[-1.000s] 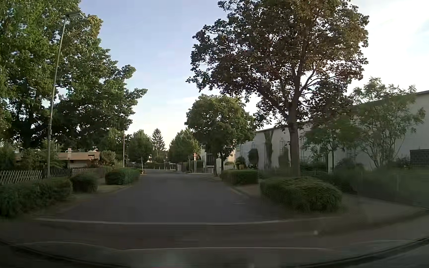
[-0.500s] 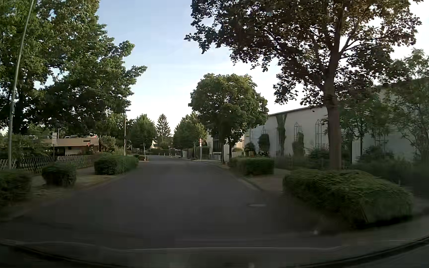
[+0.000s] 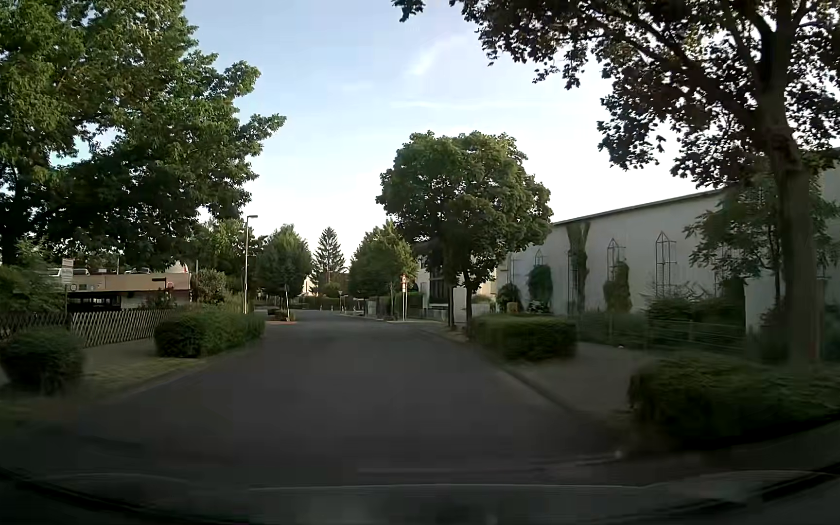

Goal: Follow the waypoints while adhering to traffic rules and regulations

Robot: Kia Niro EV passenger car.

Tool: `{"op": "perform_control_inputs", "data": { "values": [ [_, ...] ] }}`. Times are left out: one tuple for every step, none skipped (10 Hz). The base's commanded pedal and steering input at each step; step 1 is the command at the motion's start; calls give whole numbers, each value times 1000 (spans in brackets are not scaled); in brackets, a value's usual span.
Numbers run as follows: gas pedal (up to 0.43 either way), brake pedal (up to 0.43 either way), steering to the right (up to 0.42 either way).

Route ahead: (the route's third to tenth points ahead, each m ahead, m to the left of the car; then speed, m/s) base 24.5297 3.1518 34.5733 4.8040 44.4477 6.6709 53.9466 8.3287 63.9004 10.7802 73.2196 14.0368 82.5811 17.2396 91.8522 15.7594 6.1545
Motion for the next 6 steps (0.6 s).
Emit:
{"op": "perform_control_inputs", "data": {
  "values": [
    [47, 0, -23],
    [47, 0, -19],
    [59, 0, -13],
    [59, 0, -12],
    [59, 0, -17],
    [59, 0, -19]
  ]
}}
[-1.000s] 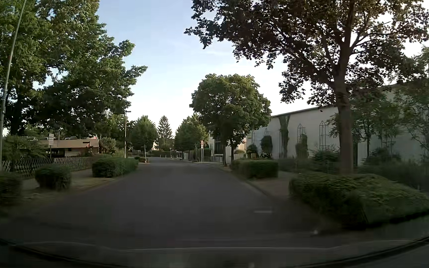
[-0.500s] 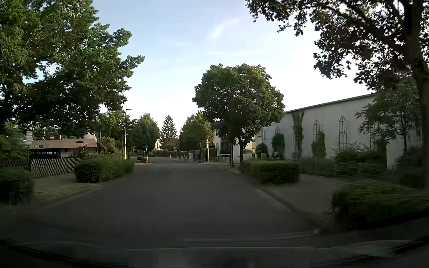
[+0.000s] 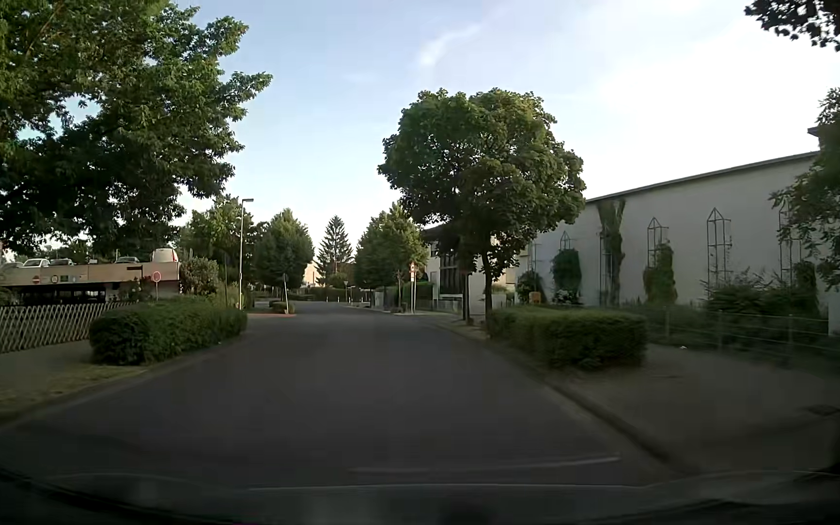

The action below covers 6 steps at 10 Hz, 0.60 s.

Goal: Follow the waypoints while adhering to traffic rules and regulations

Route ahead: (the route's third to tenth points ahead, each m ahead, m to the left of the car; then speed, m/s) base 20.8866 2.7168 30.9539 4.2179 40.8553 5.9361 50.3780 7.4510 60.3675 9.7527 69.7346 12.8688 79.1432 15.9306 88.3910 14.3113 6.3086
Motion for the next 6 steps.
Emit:
{"op": "perform_control_inputs", "data": {
  "values": [
    [59, 0, -15],
    [79, 0, -10],
    [79, 0, -12],
    [87, 0, -13],
    [118, 0, -12],
    [130, 0, -13]
  ]
}}
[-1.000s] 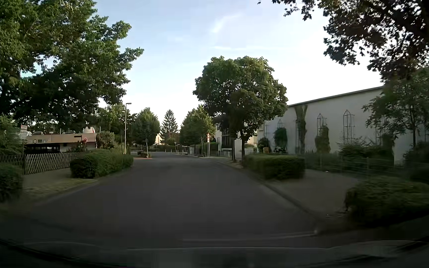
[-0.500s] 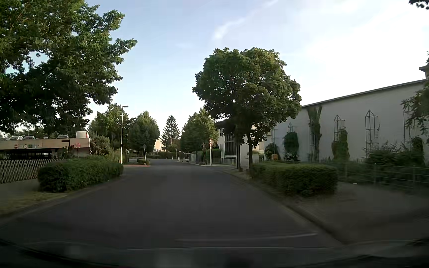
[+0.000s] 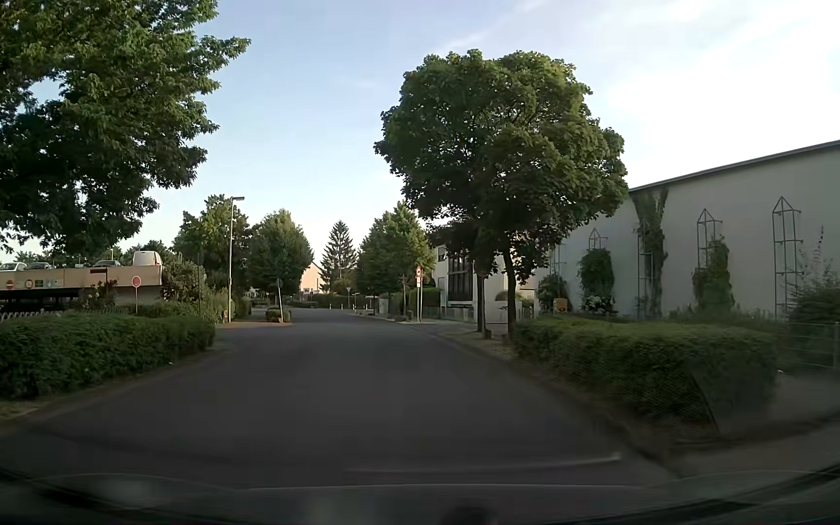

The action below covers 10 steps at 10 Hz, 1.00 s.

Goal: Follow the waypoints while adhering to traffic rules and regulations

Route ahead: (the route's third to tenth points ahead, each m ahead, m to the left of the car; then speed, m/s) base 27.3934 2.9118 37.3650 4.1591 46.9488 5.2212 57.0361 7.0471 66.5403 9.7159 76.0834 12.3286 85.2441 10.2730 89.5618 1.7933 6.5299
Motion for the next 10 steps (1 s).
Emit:
{"op": "perform_control_inputs", "data": {
  "values": [
    [130, 0, -13],
    [130, 0, -13],
    [130, 0, -12],
    [130, 0, -13],
    [130, 0, -12],
    [130, 0, -13],
    [130, 0, -12],
    [130, 0, -13],
    [130, 0, -14],
    [130, 0, -14]
  ]
}}
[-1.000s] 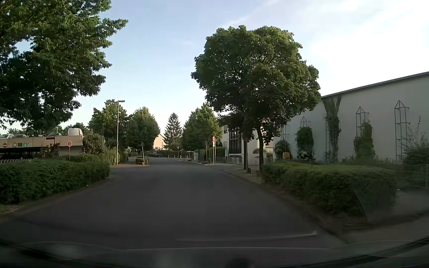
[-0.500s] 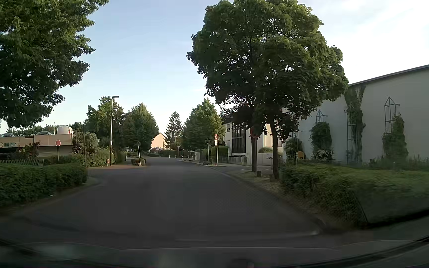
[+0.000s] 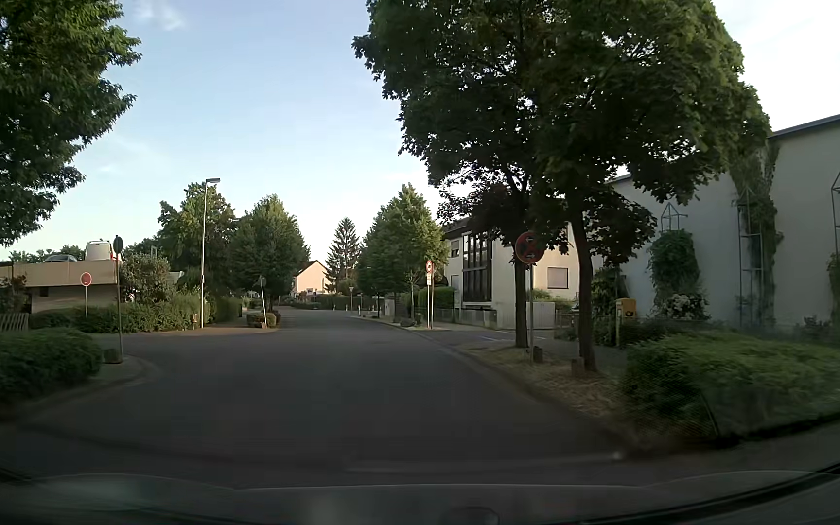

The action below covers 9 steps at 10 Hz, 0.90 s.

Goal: Follow the waypoints while adhering to traffic rules and regulations

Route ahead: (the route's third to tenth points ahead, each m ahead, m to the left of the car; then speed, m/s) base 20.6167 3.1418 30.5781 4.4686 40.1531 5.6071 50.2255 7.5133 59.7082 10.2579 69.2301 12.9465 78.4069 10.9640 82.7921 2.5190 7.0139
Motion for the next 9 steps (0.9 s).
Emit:
{"op": "perform_control_inputs", "data": {
  "values": [
    [130, 0, -17],
    [130, 0, -21],
    [130, 0, -24],
    [130, 0, -24],
    [130, 0, -27],
    [130, 0, -32],
    [130, 0, -34],
    [130, 0, -33],
    [130, 0, -33]
  ]
}}
